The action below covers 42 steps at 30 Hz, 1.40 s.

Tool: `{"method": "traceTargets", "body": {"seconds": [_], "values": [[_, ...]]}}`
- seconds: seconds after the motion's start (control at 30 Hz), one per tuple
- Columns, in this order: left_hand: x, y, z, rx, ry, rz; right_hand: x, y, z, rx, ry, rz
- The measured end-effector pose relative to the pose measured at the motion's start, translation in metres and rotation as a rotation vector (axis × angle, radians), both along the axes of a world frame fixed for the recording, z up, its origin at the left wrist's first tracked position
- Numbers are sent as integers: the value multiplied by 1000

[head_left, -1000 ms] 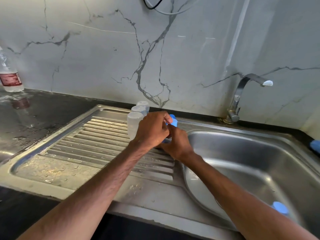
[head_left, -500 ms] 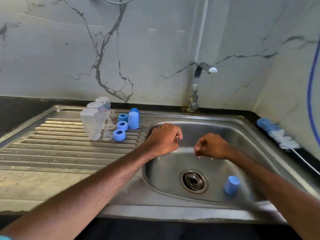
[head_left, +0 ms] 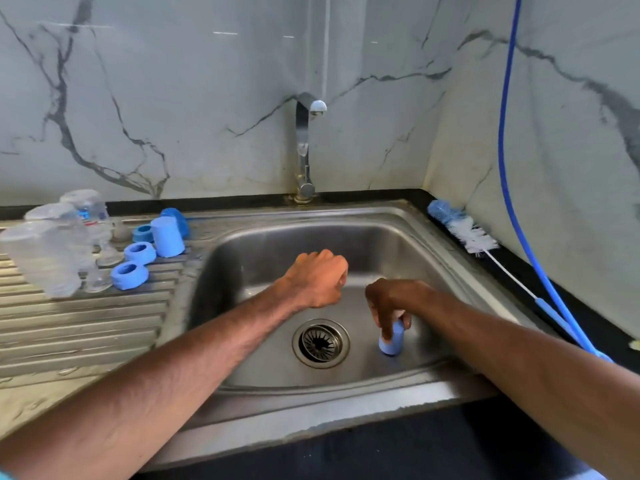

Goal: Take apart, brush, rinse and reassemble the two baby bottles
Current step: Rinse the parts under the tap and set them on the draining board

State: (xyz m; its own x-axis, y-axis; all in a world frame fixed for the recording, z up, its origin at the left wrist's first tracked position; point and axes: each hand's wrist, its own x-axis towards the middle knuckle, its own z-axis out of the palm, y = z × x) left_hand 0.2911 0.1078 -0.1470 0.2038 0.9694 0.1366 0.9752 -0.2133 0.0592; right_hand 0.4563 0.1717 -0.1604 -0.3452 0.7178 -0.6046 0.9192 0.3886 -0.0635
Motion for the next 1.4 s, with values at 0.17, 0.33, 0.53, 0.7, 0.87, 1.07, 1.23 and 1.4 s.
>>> {"method": "traceTargets", "body": {"seconds": [0.17, 0.33, 0.53, 0.7, 0.87, 1.07, 1.23, 1.4], "values": [[-26, 21, 1, 121, 159, 43, -25, 23, 17, 129, 351, -111], [-52, 62, 23, 407, 509, 88, -51, 35, 27, 20, 893, -375], [-80, 101, 53, 421, 849, 122, -89, 29, 25, 165, 1175, -467], [-87, 108, 56, 479, 878, 91, -98, 28, 19, 354, 1170, -424], [-94, 95, 37, 384, 375, 231, -98, 27, 13, 415, 1162, -436], [-88, 88, 36, 353, 211, 236, -101, 22, 27, 488, 1224, -415], [-89, 86, 31, 377, 136, 223, -95, 18, 20, 474, 1164, -381], [-89, 89, 29, 368, 103, 219, -89, 20, 22, 521, 1211, -415]]}}
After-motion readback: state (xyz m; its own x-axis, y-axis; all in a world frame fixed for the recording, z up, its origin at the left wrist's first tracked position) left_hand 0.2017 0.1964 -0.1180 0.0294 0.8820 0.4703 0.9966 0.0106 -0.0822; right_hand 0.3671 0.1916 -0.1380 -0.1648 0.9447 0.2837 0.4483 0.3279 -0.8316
